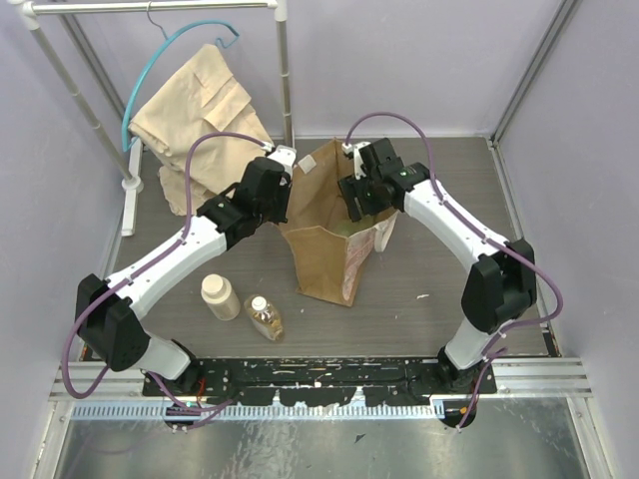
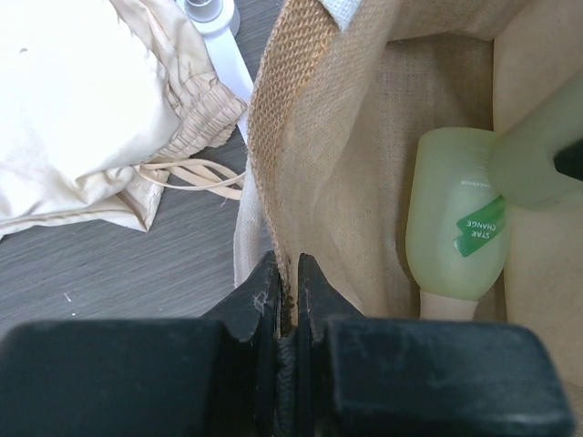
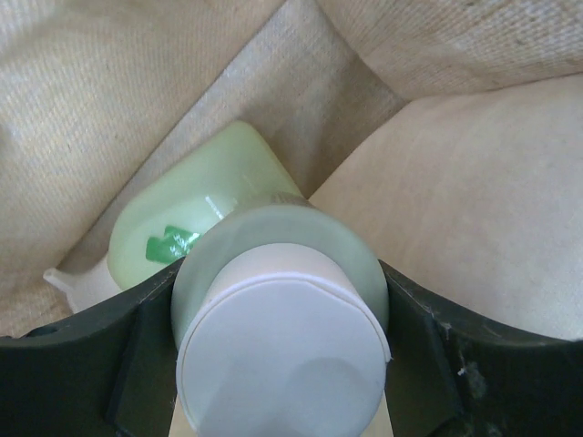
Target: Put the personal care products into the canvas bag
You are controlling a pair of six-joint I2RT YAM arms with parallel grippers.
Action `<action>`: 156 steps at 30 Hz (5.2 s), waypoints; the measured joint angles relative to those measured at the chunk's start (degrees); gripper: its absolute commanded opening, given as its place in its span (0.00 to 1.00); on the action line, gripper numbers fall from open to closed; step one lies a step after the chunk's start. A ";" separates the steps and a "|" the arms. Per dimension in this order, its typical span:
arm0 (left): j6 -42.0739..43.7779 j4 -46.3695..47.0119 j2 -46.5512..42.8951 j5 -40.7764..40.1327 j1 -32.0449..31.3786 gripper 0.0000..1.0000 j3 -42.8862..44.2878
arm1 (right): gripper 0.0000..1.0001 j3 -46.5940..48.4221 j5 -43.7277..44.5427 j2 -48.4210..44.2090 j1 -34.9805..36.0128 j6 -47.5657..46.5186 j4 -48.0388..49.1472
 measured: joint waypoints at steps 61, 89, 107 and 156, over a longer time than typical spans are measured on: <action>-0.87 0.26 -2.10 0.28 0.00 0.00 -2.27 | 0.01 4.13 -0.15 3.67 -3.91 -0.76 -2.23; -1.14 0.42 -2.03 2.14 0.00 0.00 -2.27 | 0.01 7.56 -0.70 13.57 -3.69 -3.41 6.25; -0.87 -0.39 -1.22 1.57 -0.59 0.00 -2.16 | 0.76 10.95 -1.40 15.93 -2.08 -2.97 1.55; 1.84 -1.81 -0.52 0.44 -0.96 0.00 -0.70 | 1.00 -25.07 12.63 -33.75 45.86 16.83 -1.42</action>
